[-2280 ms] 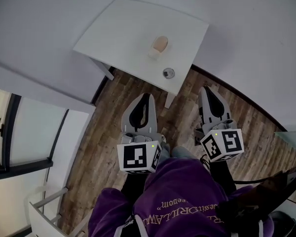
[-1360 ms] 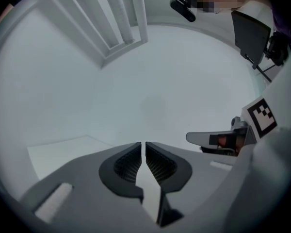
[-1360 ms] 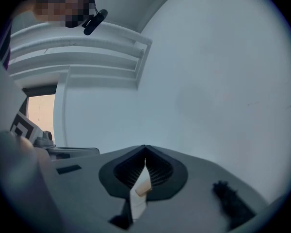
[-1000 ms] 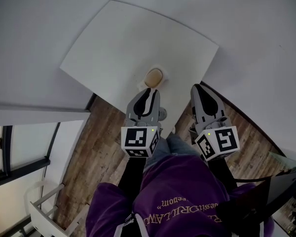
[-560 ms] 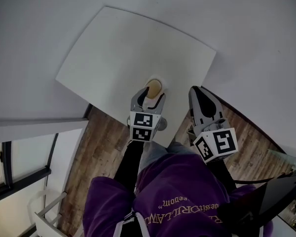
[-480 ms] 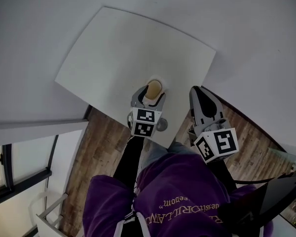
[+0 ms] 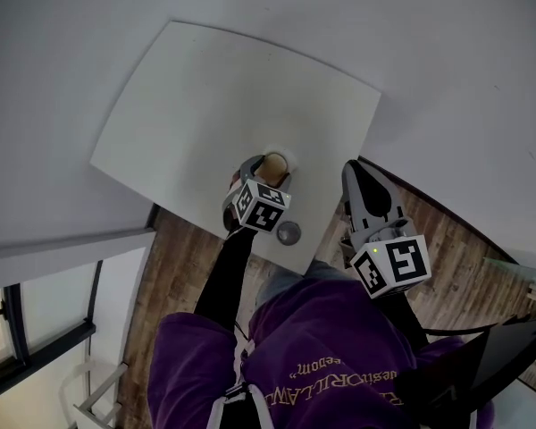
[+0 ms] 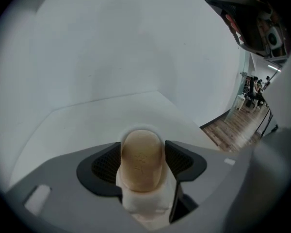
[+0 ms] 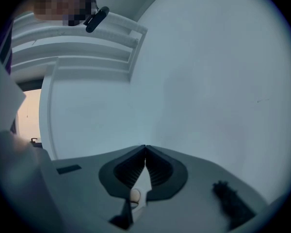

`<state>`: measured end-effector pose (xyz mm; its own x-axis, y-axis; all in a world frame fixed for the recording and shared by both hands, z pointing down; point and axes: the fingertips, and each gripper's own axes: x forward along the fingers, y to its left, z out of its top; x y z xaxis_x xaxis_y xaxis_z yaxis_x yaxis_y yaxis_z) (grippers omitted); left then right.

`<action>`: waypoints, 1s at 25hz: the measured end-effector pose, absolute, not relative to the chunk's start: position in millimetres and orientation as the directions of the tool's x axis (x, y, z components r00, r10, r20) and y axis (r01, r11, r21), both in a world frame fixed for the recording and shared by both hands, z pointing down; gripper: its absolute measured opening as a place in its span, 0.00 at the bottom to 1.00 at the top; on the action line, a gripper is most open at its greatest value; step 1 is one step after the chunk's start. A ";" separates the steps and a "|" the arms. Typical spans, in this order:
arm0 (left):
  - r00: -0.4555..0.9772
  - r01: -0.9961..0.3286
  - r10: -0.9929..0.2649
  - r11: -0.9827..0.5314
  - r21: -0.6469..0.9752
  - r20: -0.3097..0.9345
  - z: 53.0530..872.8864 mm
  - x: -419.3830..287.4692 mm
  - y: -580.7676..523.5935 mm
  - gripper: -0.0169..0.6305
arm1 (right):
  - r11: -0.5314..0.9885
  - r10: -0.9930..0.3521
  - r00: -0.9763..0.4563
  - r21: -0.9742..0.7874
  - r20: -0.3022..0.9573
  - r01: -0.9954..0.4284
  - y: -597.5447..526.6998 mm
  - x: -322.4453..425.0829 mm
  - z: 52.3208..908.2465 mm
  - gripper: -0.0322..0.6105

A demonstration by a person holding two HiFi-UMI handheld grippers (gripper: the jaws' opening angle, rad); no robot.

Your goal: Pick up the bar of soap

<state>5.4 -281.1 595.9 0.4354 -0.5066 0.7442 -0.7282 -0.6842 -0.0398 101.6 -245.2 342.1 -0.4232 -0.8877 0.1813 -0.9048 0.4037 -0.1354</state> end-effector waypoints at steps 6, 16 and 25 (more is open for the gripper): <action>0.476 -0.737 -0.482 -0.675 0.035 0.736 596.1 6.6 -281.0 0.46 | 0.400 -0.889 -0.419 -0.135 0.185 -0.907 -251.1 99.6 343.1 0.06; 0.499 -0.723 -0.461 -0.688 0.059 0.734 588.7 9.6 -275.5 0.42 | 0.388 -0.896 -0.405 -0.126 0.183 -0.913 -257.2 101.7 343.1 0.06; 0.503 -0.718 -0.474 -0.695 0.044 0.723 588.0 20.0 -271.8 0.43 | 0.387 -0.896 -0.404 -0.124 0.183 -0.914 -257.6 100.4 342.2 0.06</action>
<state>20.0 -271.8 588.0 0.5026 -0.4742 0.7229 -0.7181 -0.6946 0.0436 100.4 -257.6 342.2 -0.4041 -0.8963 0.1827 -0.9138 0.3868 -0.1239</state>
